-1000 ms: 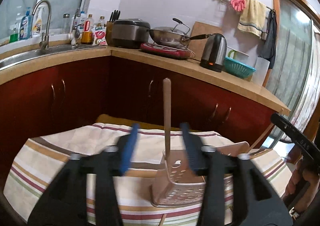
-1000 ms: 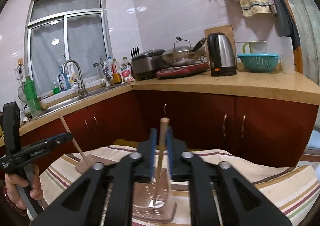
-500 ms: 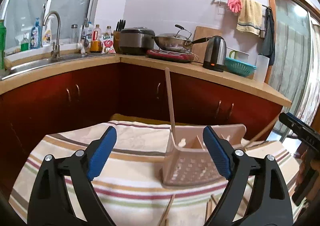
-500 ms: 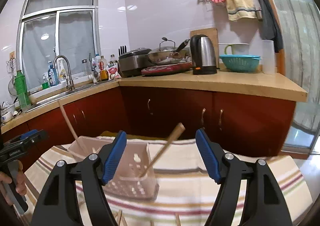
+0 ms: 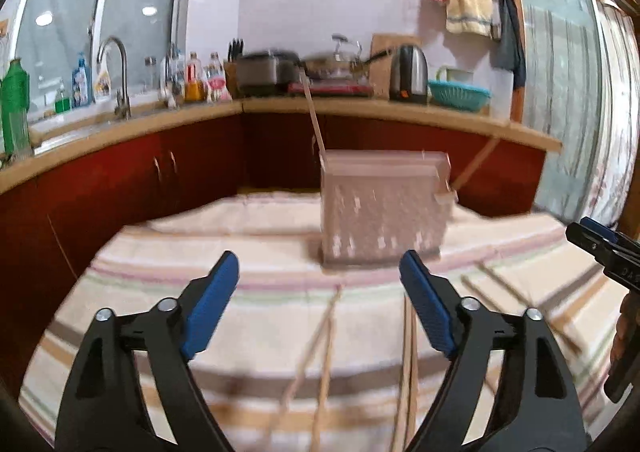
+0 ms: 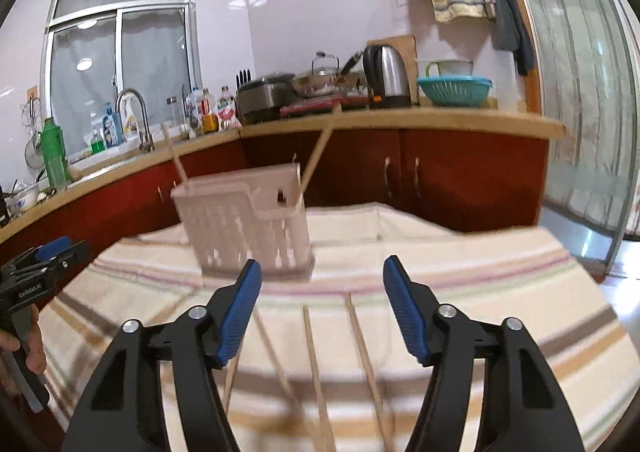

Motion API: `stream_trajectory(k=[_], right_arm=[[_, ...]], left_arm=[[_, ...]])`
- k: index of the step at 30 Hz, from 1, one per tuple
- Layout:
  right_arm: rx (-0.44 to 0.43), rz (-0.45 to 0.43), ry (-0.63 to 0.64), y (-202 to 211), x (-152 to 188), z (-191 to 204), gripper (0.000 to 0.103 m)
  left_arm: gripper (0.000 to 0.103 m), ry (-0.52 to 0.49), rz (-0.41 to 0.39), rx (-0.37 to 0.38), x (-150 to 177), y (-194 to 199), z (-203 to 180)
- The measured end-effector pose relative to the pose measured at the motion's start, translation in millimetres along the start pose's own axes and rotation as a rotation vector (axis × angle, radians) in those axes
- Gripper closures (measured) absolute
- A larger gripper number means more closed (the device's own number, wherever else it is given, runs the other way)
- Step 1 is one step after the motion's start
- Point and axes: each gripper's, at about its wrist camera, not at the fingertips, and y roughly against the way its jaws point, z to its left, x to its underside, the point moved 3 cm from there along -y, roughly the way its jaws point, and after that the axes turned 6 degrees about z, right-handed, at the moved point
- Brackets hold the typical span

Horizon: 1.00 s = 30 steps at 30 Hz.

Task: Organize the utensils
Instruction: 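Move both open tools back over the loose chopsticks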

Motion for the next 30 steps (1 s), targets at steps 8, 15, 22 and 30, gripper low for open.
stream_trajectory(k=[8, 15, 22, 30], right_arm=[[0.013, 0.083, 0.000, 13, 58, -7, 0.048], [0.007, 0.110, -0.008, 20, 83, -8, 0.049], [-0.006, 0.088, -0.006, 30, 87, -5, 0.049], [-0.016, 0.094, -0.008, 32, 90, -4, 0.049]], left_arm=[[0.043, -0.001, 0.134, 0.009, 62, 7, -3], [0.058, -0.053, 0.201, 0.028, 101, 12, -16], [0.062, -0.095, 0.248, 0.061, 122, 12, -31], [0.068, -0.128, 0.282, 0.055, 136, 8, -37]])
